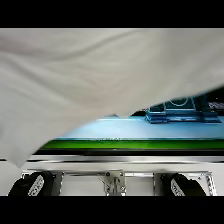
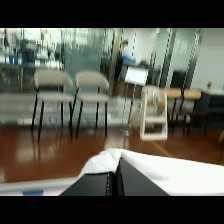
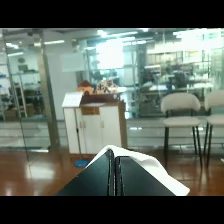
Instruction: Fold the shirts.
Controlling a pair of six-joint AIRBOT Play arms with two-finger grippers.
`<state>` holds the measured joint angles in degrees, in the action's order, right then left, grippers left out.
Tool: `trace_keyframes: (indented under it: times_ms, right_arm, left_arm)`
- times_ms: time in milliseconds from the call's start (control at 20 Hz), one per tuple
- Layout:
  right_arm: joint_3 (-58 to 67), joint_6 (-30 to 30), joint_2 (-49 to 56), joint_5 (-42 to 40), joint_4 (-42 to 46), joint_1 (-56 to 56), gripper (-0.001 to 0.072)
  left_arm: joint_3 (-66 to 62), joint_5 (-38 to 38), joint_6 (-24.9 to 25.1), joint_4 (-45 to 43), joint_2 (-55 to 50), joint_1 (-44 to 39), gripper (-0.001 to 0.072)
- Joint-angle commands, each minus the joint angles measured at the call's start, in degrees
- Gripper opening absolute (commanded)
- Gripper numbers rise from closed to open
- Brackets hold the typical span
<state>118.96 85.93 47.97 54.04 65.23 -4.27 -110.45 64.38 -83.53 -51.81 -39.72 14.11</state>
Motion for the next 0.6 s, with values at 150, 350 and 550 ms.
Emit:
trace_keyframes:
  times_ms: [150, 350, 550]
  right_arm:
    - [0.76, 1.62, 2.6, 14.75, 2.8, 0.04, 0.0064]
    - [-4.55, 1.84, 10.8, 24.87, 0.92, 0.09, 0.0064]
    - [-12.48, -0.07, 22.8, 19.28, 2.14, 0.09, 0.0064]
  left_arm:
    - [8.11, 20.15, -2.29, -7.96, 0.55, 0.04, 0.0034]
    - [21.97, 21.64, -2.25, -10.34, 0.46, 0.04, 0.0034]
    - [39.54, 16.48, -2.23, -10.62, -1.64, 0.04, 0.0035]
